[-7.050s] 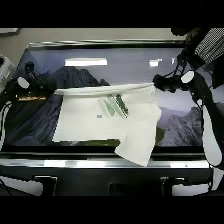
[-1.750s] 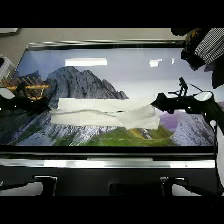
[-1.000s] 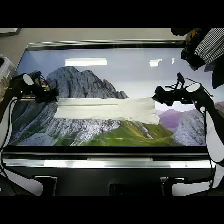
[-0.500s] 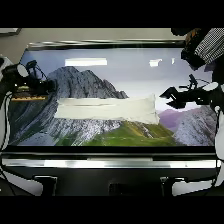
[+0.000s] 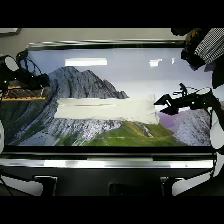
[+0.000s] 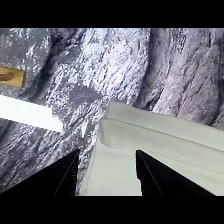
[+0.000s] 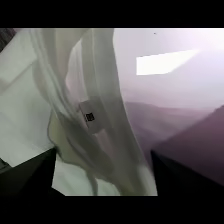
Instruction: Fold the clothes and pants, and hang the long-sleeved shirts on hangers.
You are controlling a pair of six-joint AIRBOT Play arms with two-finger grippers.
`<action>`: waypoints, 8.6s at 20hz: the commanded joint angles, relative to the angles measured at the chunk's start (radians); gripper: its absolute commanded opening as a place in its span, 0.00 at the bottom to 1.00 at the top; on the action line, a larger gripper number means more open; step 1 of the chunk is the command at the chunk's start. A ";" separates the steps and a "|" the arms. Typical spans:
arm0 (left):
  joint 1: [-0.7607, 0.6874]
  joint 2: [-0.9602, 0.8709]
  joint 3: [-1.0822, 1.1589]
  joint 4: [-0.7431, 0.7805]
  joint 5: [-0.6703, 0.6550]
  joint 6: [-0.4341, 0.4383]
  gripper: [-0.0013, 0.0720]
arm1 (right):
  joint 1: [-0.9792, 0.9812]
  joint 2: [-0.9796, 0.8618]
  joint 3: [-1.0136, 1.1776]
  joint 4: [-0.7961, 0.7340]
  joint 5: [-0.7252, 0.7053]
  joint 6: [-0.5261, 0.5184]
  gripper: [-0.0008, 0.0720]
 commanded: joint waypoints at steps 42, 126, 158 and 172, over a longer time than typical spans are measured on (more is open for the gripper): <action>-0.680 -0.418 0.001 -0.941 0.308 0.043 0.03 | 0.106 0.444 0.260 -0.148 0.225 0.323 0.05; 0.193 0.264 -0.032 -0.339 -0.212 0.089 0.04 | -0.235 0.075 0.245 0.181 -0.139 0.171 0.05; 0.193 0.264 -0.032 -0.339 -0.290 0.089 0.04 | -0.729 0.555 -0.508 -0.938 -0.028 0.614 0.10; 0.151 0.270 -0.076 -0.210 -0.173 0.134 0.03 | -0.236 0.710 -0.101 -0.335 -0.183 0.286 0.34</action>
